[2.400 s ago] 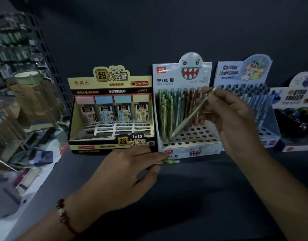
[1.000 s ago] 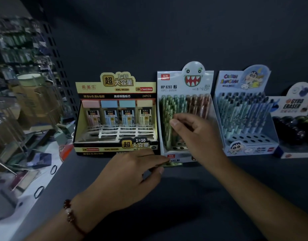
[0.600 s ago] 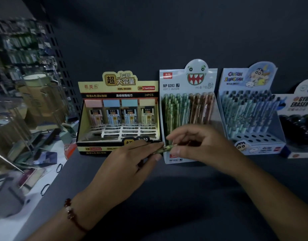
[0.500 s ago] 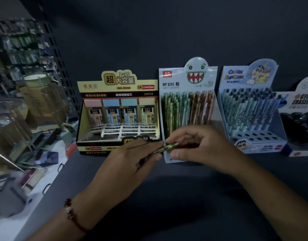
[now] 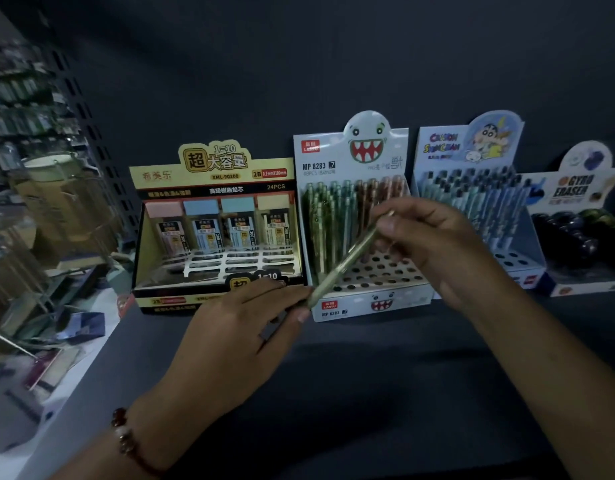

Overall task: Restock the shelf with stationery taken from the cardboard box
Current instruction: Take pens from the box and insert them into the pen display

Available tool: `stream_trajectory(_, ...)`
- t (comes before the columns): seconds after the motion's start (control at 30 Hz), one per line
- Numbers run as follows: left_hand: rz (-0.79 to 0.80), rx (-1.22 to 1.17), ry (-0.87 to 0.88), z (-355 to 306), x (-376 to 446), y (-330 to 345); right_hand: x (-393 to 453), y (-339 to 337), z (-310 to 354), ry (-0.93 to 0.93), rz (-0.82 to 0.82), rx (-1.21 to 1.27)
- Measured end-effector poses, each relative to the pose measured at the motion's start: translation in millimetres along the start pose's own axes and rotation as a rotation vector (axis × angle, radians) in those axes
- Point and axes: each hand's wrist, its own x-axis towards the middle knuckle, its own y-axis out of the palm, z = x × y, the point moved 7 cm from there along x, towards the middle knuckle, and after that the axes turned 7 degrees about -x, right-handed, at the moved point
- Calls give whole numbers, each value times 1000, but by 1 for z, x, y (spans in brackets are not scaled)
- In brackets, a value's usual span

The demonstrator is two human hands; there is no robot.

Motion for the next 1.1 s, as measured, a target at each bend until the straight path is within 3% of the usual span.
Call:
stream_trajectory(0.17, 117, 62, 32, -8, -4, 7, 3, -27, 1, -17, -233, 191)
stream_trajectory(0.4, 366, 153, 7, -4, -9, 27, -1, -38, 5, -119, -421, -76)
stream_trajectory(0.8, 454, 178, -11, 1, -13, 36, -7, -4, 2, -199, -261, -328)
stream_trajectory(1.1, 450, 173, -10, 1, -11, 37, -3, 10, -11, -134, -181, -296)
